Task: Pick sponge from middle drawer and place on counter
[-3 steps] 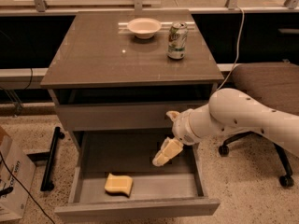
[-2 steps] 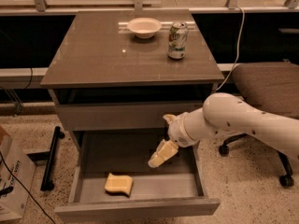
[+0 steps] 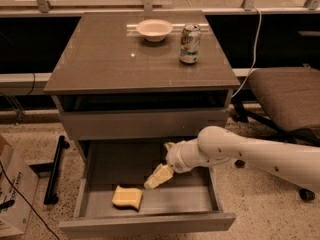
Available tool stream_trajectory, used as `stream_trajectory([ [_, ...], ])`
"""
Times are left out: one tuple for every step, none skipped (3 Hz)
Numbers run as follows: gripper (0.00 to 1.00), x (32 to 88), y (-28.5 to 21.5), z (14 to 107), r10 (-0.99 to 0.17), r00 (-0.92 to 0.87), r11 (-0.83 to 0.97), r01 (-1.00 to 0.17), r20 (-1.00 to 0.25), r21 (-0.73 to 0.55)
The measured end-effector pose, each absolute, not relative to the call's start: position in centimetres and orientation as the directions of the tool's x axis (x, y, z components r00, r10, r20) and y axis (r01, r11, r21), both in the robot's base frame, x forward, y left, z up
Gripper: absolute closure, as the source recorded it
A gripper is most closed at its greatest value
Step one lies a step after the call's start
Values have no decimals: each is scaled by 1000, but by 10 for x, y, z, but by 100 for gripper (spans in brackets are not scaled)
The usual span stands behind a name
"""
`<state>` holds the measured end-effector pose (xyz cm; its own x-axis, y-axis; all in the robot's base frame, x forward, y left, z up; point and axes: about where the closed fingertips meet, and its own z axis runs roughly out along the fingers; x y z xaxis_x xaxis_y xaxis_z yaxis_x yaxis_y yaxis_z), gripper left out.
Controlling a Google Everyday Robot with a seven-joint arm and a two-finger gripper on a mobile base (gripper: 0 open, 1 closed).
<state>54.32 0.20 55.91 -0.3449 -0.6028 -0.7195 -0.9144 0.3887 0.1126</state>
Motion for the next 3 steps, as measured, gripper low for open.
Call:
stream_trajectory([
  [0,546,25,518,-584,-385,386,-906,-714,173],
  [0,544,54,483,-584,-409,356,-905,-701,231],
  [0,542,78,453,-594,-428,346,-900,-681,264],
])
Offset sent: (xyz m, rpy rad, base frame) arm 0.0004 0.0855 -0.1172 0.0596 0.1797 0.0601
